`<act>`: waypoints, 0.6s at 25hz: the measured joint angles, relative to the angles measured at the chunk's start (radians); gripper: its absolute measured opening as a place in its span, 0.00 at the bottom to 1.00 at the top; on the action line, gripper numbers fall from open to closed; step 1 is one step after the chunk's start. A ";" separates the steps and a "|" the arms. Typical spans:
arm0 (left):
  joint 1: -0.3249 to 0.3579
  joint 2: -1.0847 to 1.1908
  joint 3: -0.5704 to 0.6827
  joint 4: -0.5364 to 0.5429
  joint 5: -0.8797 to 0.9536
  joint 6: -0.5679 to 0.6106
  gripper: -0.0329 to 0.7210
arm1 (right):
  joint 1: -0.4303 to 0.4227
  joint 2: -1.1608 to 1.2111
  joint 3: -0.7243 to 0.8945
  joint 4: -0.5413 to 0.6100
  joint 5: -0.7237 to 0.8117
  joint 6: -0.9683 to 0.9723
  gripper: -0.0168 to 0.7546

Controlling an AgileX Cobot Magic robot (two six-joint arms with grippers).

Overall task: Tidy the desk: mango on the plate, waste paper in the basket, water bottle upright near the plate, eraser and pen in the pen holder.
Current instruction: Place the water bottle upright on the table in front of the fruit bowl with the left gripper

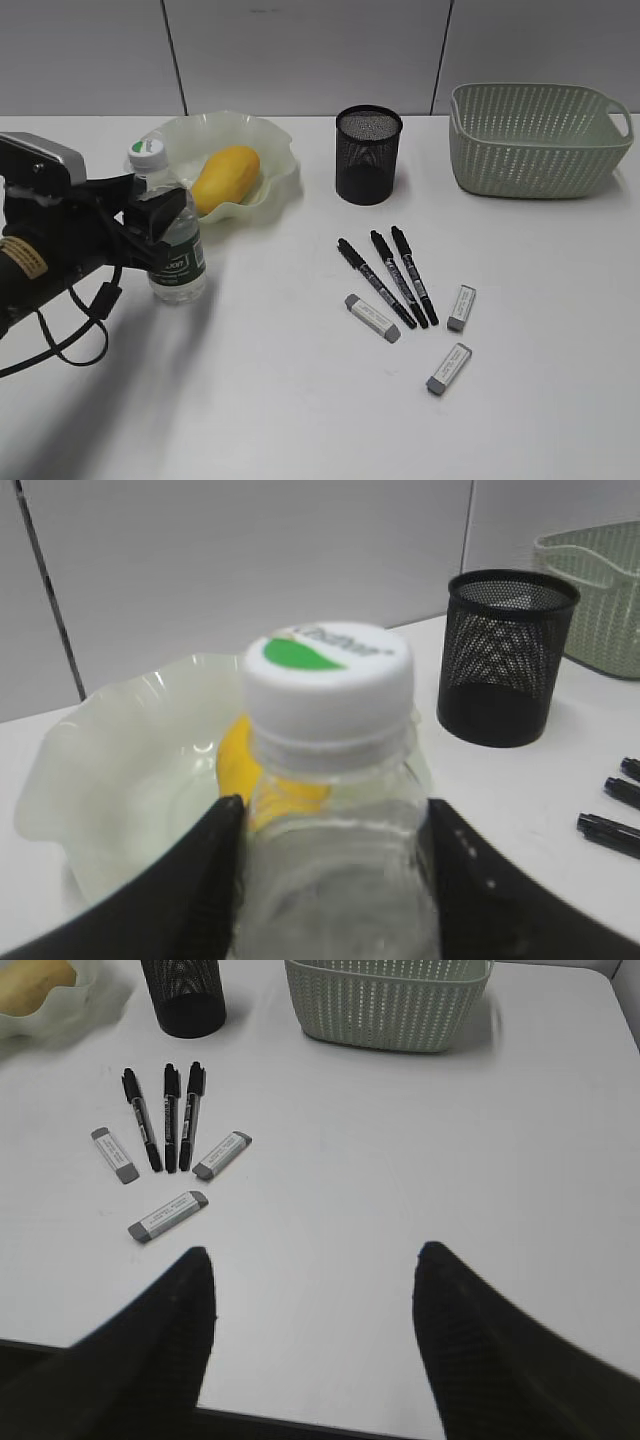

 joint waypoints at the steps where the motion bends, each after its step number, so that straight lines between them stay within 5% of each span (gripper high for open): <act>1: 0.000 0.000 0.002 0.000 -0.003 0.001 0.56 | 0.000 0.000 0.000 0.000 0.000 0.000 0.66; 7: 0.000 -0.061 0.050 0.002 -0.019 0.002 0.77 | 0.000 0.000 0.000 0.000 0.000 0.000 0.66; 11: 0.000 -0.224 0.057 0.003 -0.008 -0.006 0.82 | 0.000 0.000 0.000 0.000 0.000 0.001 0.66; 15: 0.000 -0.510 0.050 -0.005 0.357 -0.104 0.81 | 0.000 0.000 0.000 0.000 0.000 0.001 0.66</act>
